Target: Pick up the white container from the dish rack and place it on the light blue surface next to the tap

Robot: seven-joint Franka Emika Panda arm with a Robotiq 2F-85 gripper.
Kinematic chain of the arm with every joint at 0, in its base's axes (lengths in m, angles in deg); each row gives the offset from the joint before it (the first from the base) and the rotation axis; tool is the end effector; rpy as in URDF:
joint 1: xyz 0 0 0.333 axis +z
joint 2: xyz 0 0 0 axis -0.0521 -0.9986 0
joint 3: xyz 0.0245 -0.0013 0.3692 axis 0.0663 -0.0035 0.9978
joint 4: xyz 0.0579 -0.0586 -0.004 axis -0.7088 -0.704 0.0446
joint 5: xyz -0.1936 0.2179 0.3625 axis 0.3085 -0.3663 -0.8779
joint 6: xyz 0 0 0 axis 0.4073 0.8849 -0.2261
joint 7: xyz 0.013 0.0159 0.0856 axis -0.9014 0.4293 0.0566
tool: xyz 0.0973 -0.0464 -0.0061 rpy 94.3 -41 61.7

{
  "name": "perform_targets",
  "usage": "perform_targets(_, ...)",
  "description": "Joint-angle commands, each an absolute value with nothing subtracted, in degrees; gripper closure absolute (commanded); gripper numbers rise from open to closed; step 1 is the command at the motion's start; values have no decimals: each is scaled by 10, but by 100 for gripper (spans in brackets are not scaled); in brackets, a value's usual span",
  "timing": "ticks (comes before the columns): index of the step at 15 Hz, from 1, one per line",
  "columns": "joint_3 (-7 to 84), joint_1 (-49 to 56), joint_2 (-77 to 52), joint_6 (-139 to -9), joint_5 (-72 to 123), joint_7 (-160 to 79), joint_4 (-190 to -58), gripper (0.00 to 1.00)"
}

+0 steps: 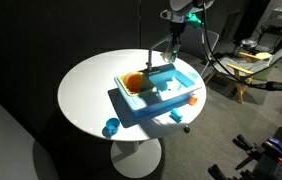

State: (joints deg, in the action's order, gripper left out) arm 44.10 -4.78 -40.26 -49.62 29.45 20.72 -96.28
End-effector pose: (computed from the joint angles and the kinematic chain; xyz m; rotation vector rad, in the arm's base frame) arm 0.8610 -0.1063 0.3654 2.7399 1.3461 -0.0322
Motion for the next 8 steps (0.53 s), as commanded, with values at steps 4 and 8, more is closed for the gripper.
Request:
perform_targets(4,454,-63,-410,-512,269,240,-967,92)
perform_targets(8,454,-65,-414,-511,262,252,-962,92)
